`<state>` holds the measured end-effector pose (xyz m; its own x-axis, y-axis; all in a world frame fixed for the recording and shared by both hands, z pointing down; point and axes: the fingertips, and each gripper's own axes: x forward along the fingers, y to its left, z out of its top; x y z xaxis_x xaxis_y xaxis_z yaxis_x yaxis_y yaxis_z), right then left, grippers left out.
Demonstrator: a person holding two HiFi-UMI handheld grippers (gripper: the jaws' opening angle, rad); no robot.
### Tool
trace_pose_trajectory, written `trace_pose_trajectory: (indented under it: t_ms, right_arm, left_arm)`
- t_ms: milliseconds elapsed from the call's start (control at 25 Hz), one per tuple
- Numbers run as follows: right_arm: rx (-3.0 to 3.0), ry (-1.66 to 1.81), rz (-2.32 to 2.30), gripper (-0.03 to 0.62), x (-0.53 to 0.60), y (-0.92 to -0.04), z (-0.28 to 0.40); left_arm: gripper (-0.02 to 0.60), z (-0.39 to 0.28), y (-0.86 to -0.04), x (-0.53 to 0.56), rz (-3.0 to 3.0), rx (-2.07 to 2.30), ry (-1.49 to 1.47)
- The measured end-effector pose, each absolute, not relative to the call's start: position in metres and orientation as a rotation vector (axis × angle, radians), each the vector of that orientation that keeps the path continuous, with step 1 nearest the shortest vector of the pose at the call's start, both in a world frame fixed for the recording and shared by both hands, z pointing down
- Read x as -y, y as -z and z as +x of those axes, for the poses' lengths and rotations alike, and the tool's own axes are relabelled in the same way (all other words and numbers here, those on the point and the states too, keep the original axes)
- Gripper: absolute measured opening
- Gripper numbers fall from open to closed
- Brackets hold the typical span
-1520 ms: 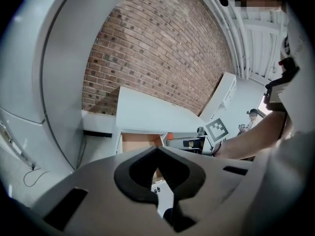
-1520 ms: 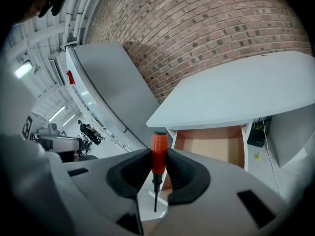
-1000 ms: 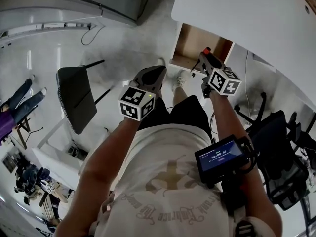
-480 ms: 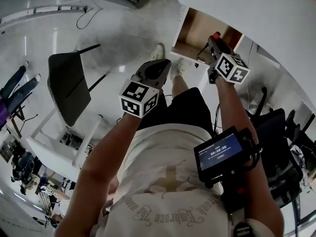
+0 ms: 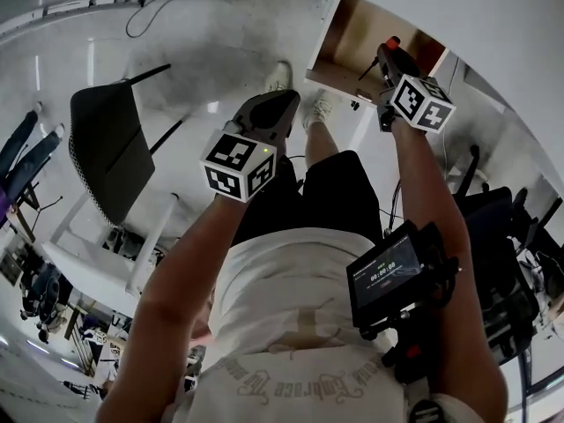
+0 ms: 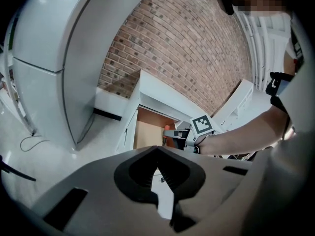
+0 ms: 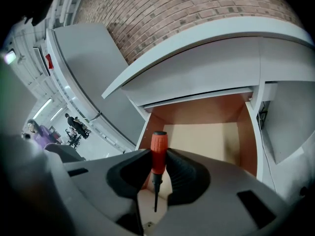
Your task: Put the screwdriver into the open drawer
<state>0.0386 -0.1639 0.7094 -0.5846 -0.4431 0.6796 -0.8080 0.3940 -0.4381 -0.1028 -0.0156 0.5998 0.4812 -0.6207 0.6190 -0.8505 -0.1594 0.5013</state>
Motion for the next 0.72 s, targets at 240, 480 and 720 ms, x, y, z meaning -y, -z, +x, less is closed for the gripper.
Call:
trace_pose_trajectory:
  t_ms: [240,480,720]
  right_arm:
    - [2.170,-1.058,1.056,0.104,0.169,-0.732,0.035]
    - [2.097,-1.079,1.053,0.104,0.169,-0.763,0.041]
    - [2.049,-1.113,1.072,0.104,0.168,-0.787,0.045]
  left_arm:
    - [0.020,-0.087,-0.613,0.022,1.871,1.201,-0.289]
    - [0.020,-0.083,-0.629,0.022,1.857,1.200,-0.277]
    - [0.020,-0.081,-0.644,0.013,1.844,1.180,-0.289]
